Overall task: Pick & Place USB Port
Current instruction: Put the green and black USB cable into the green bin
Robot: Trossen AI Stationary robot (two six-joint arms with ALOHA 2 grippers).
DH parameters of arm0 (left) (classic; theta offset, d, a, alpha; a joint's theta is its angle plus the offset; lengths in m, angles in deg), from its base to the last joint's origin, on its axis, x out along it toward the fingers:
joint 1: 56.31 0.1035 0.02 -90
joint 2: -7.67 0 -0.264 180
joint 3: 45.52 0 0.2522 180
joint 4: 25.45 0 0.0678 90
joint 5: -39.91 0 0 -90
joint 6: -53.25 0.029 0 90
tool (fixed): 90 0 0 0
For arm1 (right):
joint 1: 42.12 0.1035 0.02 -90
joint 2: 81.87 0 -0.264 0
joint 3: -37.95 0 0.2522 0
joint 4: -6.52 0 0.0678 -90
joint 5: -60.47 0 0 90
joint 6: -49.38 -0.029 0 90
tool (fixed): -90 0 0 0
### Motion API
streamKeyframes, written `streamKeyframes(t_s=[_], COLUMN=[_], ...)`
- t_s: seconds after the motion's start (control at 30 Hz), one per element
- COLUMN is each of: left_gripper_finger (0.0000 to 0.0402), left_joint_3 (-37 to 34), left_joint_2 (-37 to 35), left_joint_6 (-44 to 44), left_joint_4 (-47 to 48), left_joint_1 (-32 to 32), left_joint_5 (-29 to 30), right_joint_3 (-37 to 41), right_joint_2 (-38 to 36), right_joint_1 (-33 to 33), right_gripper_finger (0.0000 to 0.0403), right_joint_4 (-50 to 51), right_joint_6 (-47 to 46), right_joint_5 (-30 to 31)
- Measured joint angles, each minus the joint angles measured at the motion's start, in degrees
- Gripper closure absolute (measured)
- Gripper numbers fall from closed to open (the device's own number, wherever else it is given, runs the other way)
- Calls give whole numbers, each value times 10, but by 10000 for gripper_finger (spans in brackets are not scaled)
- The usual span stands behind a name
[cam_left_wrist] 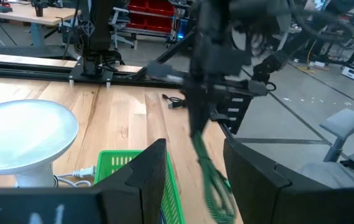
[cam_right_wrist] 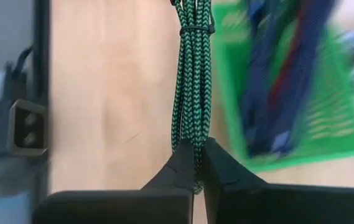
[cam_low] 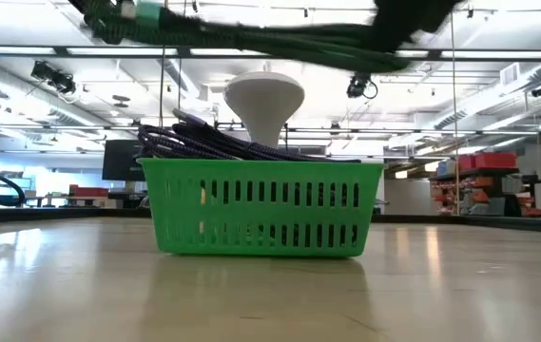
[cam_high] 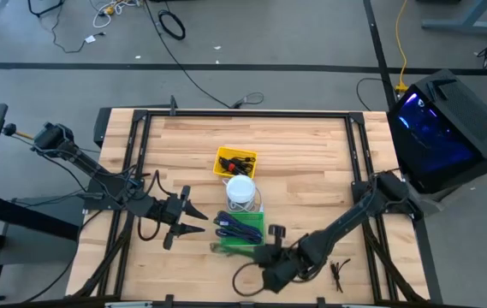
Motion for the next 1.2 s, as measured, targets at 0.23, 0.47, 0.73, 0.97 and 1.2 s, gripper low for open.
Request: streamKeyframes(t_s=[0.23,0.47,0.73,0.97,1.2], left_gripper_finger=[236,236,236,236,236], left_joint_3=[0,0,0,0,0], left_joint_2=[0,0,0,0,0], left_joint_6=[0,1,2,2,2], left_joint_4=[0,1,2,2,2], left_joint_1=[0,0,0,0,0], left_joint_5=[0,0,0,0,0], right_joint_3=[-1,34,101,126,128], right_joint_2=[-22,-22,-22,-23,-24], right_joint_1=[-43,-82,-101,-104,-104], right_gripper_finger=[402,402,402,401,349], right_joint_4=[5,18,-16,-54,-65], right_joint_6=[40,26,-17,-17,-21], right_joint_5=[36,39,30,9,-6])
